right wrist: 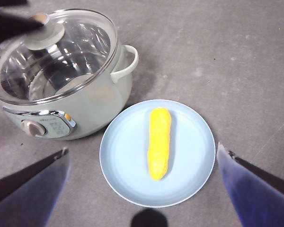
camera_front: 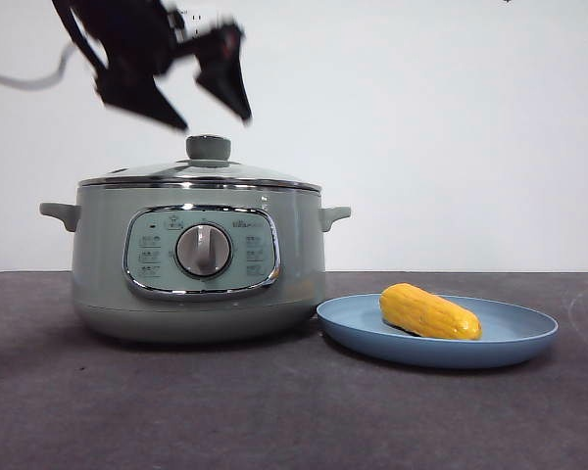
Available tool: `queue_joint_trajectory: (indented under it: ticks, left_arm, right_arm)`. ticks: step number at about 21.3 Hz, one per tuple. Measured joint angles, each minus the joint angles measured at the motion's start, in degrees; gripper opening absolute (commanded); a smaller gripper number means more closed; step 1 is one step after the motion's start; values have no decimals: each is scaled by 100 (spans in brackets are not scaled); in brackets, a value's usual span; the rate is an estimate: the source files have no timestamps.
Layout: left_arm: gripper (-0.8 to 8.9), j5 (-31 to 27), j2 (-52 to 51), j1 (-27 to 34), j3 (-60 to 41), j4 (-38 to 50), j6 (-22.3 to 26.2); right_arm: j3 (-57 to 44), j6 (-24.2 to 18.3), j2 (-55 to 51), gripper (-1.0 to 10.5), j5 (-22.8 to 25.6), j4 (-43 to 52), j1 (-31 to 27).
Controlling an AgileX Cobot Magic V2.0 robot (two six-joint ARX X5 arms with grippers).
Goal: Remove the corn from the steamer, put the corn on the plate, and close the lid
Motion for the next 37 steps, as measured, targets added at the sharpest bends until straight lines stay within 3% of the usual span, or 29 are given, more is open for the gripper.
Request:
queue_joint_trajectory:
  ticks: [5,10,16,20,24,37]
  left_arm:
    - [520,11,-839,0,0,-621,0]
    - [480,68,-1626,0,0,-1891,0]
    - [260,529,-2365,0,0,-3445,-76]
    - [-20,721,-2590,0,0,-4120,-90]
    - [-8,765,-2625,0,0,-4513,-90]
    - [-3,758,-2625,0,0,-4559,-96]
  right_arm:
    - [0,-46,0,626,-66,-212,0]
    - [0,-179,0,625,-555,-551,0]
    - [0,-345,0,473,-1217,-883,0]
    - [0,-378,0,279,-1346,-1108,0]
    - [0,-387,0,-18,-1346,-1318,0]
    - [0,-468,0,4,-1331,-1386,0]
